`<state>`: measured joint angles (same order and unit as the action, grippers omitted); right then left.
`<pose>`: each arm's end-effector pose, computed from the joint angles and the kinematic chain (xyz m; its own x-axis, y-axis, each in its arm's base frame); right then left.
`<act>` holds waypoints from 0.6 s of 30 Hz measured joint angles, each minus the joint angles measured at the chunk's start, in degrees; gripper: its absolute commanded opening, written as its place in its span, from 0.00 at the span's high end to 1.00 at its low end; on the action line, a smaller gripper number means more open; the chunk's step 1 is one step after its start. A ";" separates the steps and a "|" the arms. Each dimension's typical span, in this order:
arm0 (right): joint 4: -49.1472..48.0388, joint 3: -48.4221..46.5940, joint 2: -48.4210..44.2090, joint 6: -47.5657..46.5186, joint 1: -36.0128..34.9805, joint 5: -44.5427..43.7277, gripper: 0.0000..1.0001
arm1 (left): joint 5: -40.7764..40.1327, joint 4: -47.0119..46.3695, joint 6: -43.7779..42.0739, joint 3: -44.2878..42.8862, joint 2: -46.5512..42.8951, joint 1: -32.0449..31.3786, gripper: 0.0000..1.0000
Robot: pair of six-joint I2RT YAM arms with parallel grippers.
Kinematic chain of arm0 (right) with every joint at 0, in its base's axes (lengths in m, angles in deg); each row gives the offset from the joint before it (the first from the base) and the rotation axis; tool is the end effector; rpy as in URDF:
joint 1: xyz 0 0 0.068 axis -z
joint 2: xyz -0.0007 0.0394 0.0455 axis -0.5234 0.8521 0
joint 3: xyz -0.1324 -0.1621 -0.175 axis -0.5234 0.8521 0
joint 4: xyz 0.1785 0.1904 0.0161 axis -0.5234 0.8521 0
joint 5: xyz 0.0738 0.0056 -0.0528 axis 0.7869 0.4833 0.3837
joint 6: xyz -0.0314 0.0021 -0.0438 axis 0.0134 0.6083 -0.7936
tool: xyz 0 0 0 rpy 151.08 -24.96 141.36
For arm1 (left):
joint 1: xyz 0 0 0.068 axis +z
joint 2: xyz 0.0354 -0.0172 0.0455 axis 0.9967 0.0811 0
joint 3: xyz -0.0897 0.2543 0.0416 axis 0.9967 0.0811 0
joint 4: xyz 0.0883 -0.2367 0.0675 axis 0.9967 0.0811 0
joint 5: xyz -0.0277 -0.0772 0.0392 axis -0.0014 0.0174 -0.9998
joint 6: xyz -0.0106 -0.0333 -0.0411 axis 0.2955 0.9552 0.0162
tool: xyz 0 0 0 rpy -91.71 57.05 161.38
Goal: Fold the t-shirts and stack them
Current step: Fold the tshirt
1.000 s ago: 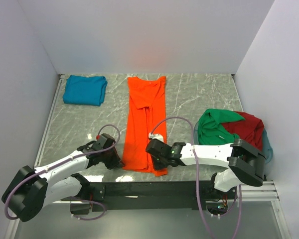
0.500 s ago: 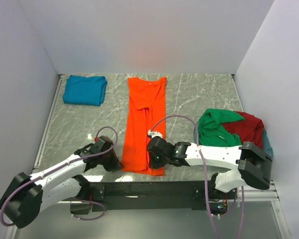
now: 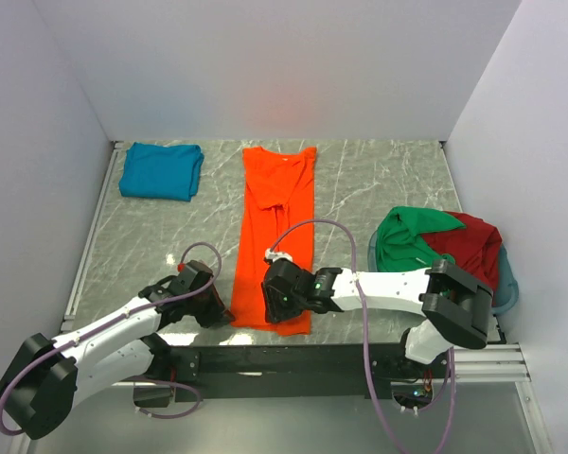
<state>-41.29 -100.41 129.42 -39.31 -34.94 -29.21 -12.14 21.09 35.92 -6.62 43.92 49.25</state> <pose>0.1191 0.2764 0.1794 -0.8742 -0.2785 -0.3978 -0.4411 0.7979 0.4108 0.1184 -0.0937 0.1368 -0.8598 -0.5080 -0.0519 -0.4086 0.7453 -0.5268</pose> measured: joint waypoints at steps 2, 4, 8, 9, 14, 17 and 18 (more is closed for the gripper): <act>0.02 -0.02 -0.31 -0.22 -0.11 -0.02 0.50 | 0.00 0.02 0.17 0.04 -0.02 0.00 1.00; 0.50 -0.02 -1.33 -0.46 -0.11 -0.59 0.47 | 0.00 0.02 0.17 0.04 -0.02 0.00 1.00; 2.67 0.20 -7.23 -0.17 -0.11 -2.78 0.40 | 0.02 0.02 0.17 0.07 -0.02 0.00 1.00; 2.91 0.55 -9.44 0.24 -0.13 -3.52 0.38 | 0.00 0.02 0.20 0.07 -0.04 0.00 1.00; 5.18 6.01 -18.82 4.04 -0.11 -6.95 0.38 | -0.02 0.42 0.20 0.11 -0.39 -0.04 1.00; 6.73 11.04 -21.14 7.32 -0.11 -7.45 0.43 | -0.02 0.68 0.22 0.26 -0.79 -0.15 1.00; 6.86 12.96 -21.49 8.33 -0.11 -7.39 0.44 | 0.00 0.66 0.24 0.33 -0.85 -0.15 1.00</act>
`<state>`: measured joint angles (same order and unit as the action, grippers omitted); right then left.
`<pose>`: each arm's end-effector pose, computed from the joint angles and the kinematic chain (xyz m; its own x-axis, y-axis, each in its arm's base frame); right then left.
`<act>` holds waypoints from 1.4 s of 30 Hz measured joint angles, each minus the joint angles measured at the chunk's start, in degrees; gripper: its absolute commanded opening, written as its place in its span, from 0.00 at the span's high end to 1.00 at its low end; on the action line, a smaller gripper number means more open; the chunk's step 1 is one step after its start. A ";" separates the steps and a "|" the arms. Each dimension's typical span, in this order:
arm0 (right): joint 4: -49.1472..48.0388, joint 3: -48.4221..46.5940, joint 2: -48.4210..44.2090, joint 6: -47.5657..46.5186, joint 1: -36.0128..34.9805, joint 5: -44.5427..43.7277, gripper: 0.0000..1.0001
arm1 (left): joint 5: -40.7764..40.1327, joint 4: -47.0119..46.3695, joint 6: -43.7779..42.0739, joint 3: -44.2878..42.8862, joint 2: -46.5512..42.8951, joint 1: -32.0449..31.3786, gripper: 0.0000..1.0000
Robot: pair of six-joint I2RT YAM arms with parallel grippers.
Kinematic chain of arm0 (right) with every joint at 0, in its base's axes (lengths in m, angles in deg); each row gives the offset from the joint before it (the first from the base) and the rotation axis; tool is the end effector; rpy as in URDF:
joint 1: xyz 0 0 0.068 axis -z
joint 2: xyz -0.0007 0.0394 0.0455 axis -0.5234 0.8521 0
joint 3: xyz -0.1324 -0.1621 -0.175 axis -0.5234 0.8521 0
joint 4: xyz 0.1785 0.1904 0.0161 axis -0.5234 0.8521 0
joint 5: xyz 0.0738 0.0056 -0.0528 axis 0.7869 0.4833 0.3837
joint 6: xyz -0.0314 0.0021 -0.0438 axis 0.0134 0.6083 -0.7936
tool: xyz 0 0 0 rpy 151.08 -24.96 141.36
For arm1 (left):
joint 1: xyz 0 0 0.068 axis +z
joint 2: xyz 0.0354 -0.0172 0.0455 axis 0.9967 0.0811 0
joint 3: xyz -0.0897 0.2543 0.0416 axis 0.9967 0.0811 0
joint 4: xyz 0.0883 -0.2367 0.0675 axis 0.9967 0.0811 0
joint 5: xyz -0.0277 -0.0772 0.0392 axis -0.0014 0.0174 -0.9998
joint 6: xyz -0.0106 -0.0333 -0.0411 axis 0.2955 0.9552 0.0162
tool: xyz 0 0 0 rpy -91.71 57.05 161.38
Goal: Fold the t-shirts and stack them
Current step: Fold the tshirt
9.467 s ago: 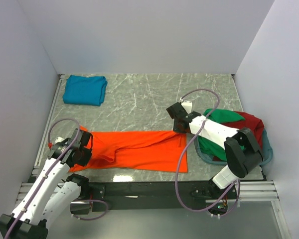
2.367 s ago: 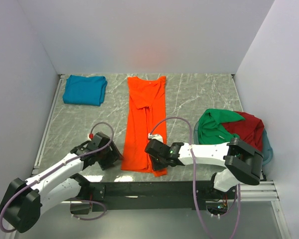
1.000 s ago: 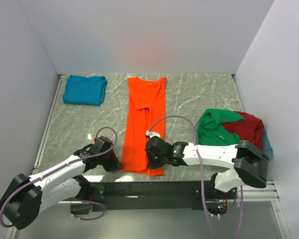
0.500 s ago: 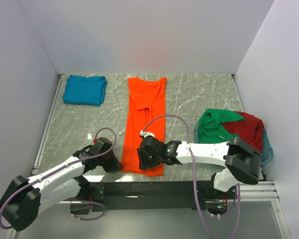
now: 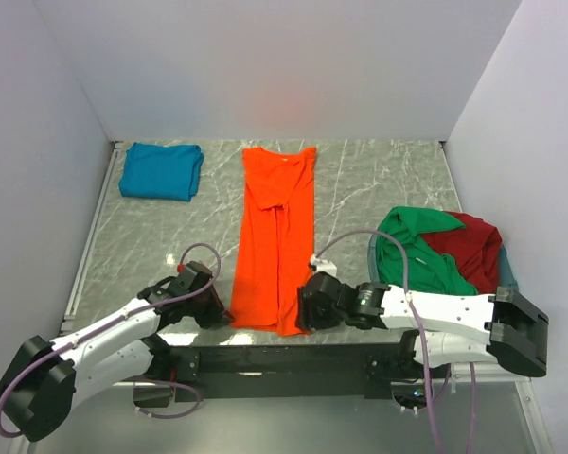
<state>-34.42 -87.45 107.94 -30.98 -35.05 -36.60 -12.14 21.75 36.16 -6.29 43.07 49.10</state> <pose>0.0910 0.2014 0.1944 -0.8972 -0.0988 -0.4305 -0.2954 0.8588 0.4185 0.1161 -0.0925 0.1364 -0.8595 -0.5088 -0.0487 -0.4113 0.7450 -0.5251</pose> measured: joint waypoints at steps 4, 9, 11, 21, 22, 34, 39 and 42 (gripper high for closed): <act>0.24 5.51 -0.35 3.72 0.00 1.16 0.48 | -0.02 0.00 0.15 0.13 -0.28 -0.02 1.00; -2.49 6.62 0.92 6.05 0.00 1.68 0.52 | -0.02 0.00 0.92 0.85 -1.49 -0.09 1.00; -3.78 6.62 2.01 6.56 0.00 1.57 0.58 | -0.02 0.07 1.07 1.14 -2.10 -0.15 1.00; -6.05 6.73 4.92 7.21 -0.35 3.82 1.00 | 0.13 1.11 2.80 2.12 -4.48 -0.44 1.00; -6.38 6.97 4.63 7.34 -0.76 4.48 1.00 | 0.17 1.75 3.39 2.56 -5.62 -0.72 1.00; -2.10 5.64 -4.07 6.95 -2.93 6.86 1.00 | 1.53 10.29 6.58 3.67 -22.60 -2.12 1.00; 1.57 -0.24 -5.60 2.78 0.96 3.89 1.00 | 0.57 9.68 2.91 -5.14 -10.58 -2.12 1.00; 2.01 -2.95 -6.45 -1.05 6.29 3.15 1.00 | -1.57 8.68 -0.83 -16.20 1.31 -2.12 1.00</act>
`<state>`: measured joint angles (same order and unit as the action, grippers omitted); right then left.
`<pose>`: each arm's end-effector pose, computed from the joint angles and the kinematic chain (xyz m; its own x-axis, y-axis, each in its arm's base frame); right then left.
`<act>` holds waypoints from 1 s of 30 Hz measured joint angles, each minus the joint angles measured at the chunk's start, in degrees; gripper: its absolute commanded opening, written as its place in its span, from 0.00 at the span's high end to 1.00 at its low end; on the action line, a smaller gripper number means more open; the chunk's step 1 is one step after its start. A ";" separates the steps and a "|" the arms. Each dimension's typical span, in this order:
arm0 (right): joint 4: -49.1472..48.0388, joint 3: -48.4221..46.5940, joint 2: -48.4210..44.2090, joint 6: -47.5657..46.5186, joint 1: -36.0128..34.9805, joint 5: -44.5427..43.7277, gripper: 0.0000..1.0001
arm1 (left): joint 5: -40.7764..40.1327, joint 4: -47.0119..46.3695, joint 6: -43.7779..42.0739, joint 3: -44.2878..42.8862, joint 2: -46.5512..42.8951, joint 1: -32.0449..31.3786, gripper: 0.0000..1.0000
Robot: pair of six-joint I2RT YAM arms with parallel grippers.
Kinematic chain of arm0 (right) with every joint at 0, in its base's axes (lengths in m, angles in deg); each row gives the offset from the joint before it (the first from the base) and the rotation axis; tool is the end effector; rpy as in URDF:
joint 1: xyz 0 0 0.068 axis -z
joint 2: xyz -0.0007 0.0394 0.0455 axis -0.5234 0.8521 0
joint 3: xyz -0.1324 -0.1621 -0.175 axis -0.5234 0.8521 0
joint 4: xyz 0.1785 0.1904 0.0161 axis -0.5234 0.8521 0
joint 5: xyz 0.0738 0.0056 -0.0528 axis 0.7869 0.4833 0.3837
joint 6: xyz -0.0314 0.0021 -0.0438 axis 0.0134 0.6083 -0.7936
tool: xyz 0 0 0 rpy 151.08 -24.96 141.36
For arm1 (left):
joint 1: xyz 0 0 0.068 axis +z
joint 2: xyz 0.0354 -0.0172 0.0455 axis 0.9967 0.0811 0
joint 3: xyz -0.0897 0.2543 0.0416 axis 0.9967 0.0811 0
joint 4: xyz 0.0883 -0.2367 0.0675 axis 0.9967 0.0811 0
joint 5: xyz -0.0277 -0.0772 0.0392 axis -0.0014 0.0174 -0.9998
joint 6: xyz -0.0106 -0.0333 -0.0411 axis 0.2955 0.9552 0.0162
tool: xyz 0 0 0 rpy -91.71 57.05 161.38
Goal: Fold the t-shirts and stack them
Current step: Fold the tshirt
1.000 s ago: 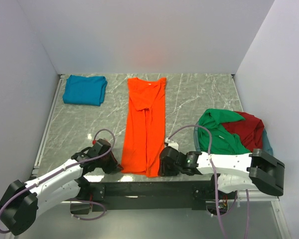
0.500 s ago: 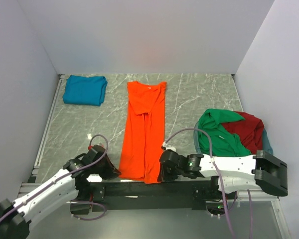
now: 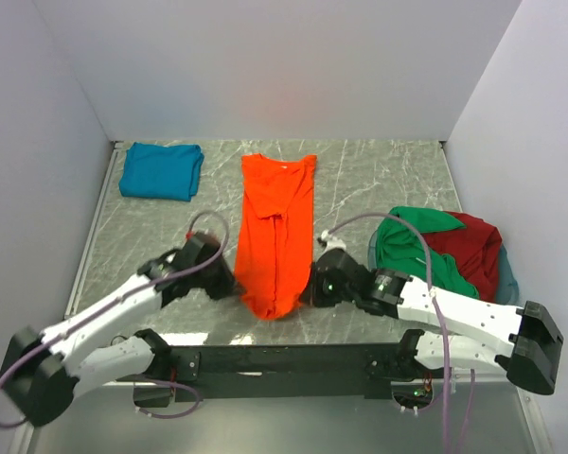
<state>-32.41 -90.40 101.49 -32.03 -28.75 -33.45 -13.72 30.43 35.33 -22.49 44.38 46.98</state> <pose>0.1074 0.1851 0.2305 -0.8864 0.0122 -0.4628 -0.2588 0.8157 0.5173 0.1370 -0.1148 0.2100 -0.8672 -0.4833 -0.1199 -0.3265 0.7336 -0.5960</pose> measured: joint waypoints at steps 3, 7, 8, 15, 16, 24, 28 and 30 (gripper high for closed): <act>0.09 -2.93 0.55 -3.39 3.96 -0.81 1.00 | -1.95 -2.43 -3.54 -8.15 7.85 0.46 0.99; -0.59 -6.95 3.08 -7.80 8.70 -0.81 1.00 | -3.65 -4.68 -7.32 -14.88 13.73 2.56 0.99; -1.01 -7.56 4.00 -8.74 10.01 -0.76 1.00 | -3.74 -5.18 -8.17 -16.24 15.06 3.67 0.99; -1.29 -13.03 11.67 -14.71 18.16 -0.52 1.00 | -5.20 -6.67 -13.03 -24.79 25.40 9.22 0.99; -1.31 -13.86 12.50 -15.43 19.12 -0.50 1.00 | -5.29 -6.71 -13.75 -25.81 26.86 9.88 1.00; -1.88 -19.76 19.87 -21.11 26.01 3.08 1.00 | -4.76 -7.76 -17.25 -30.25 34.80 15.58 0.99; -1.86 -23.06 24.81 -22.77 27.43 5.33 1.00 | -4.02 -8.35 -18.45 -32.92 38.62 16.35 0.99; -1.90 -24.24 26.75 -23.30 28.02 6.08 1.00 | -3.41 -8.50 -19.02 -34.12 40.19 16.79 0.99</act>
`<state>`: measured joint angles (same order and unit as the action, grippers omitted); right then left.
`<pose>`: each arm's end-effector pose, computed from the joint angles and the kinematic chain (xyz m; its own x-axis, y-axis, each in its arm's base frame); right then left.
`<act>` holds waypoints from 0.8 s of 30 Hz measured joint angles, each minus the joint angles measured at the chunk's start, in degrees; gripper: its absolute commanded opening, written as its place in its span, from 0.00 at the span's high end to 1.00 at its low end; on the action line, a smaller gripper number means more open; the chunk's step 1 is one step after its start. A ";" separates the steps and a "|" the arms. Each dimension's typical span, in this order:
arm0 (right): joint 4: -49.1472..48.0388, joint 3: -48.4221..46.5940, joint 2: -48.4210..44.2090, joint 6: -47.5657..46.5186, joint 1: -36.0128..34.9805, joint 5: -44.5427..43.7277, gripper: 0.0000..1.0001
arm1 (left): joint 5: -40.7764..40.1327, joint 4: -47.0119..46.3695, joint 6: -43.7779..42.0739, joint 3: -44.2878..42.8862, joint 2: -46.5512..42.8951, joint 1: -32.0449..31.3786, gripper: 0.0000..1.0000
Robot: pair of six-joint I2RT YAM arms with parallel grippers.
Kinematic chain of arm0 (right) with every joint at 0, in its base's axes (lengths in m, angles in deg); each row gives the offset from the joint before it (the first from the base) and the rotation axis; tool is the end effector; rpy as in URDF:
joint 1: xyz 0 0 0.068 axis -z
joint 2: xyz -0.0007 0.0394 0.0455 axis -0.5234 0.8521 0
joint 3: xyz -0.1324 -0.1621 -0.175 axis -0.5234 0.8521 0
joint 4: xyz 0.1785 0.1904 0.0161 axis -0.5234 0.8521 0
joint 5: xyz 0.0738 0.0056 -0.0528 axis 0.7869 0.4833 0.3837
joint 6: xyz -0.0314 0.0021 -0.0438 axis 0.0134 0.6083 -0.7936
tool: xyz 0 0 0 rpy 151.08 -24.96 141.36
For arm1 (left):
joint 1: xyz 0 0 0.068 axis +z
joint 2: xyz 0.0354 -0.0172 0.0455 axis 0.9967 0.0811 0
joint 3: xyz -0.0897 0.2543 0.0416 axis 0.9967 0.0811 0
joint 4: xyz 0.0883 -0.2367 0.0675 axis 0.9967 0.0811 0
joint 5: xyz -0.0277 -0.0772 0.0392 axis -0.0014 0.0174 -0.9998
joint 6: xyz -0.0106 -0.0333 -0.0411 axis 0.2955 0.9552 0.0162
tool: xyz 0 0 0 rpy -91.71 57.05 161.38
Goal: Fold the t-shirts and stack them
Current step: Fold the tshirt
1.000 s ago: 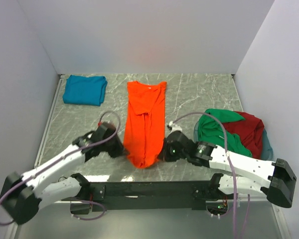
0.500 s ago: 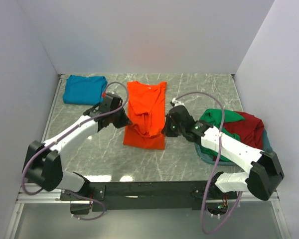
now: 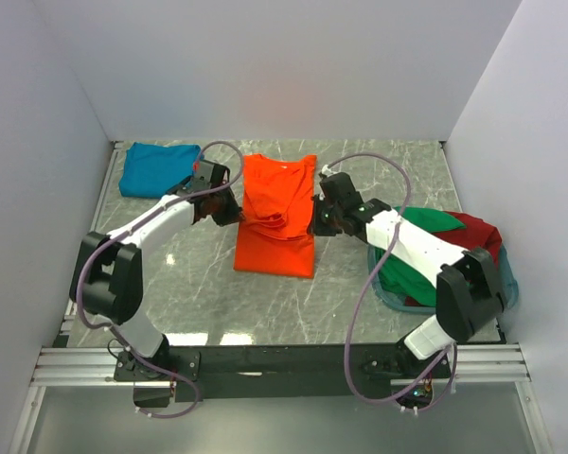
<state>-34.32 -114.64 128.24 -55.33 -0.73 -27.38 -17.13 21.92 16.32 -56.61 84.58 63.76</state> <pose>0.2766 0.1773 0.2538 -0.8085 0.0377 -0.5873 -0.2166 0.9088 0.3565 0.3264 -0.1323 0.2376 -0.7870 -0.4961 -0.3668 -0.2709 0.8120 -0.5171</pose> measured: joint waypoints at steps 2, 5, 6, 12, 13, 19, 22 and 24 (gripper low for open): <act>-0.07 -0.98 1.73 -0.42 0.90 0.81 1.00 | 0.50 -0.15 -0.39 -1.20 1.46 0.33 0.99; -0.02 -2.29 3.61 -0.85 2.14 1.60 1.00 | 1.44 -0.24 -1.22 -2.86 3.72 0.96 0.99; -0.09 -2.80 4.28 -1.03 2.56 1.90 1.00 | 1.70 -0.33 -1.51 -3.58 4.70 1.18 0.99; -0.74 -4.39 7.54 -1.68 3.91 2.71 1.00 | 2.93 -0.48 -2.75 -6.75 10.01 2.03 0.99; -0.90 -4.48 8.09 -1.70 4.20 2.95 1.00 | 3.04 -0.42 -2.82 -7.26 10.82 2.16 0.99; -1.64 -6.54 12.28 -2.08 5.55 3.67 1.00 | 3.63 -0.46 -3.67 -9.64 14.43 2.75 0.99; -2.19 -8.31 14.93 -2.19 6.32 4.00 0.95 | 3.72 -0.35 -3.82 -9.75 15.54 3.19 0.86; -2.43 -9.22 16.46 -2.27 6.71 4.31 0.92 | 3.69 -0.09 -4.07 -10.08 16.24 3.56 0.80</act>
<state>-36.74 -123.86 144.70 -57.60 5.98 -23.07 -13.43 21.84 12.25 -66.68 100.82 67.33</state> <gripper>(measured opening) 0.052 0.142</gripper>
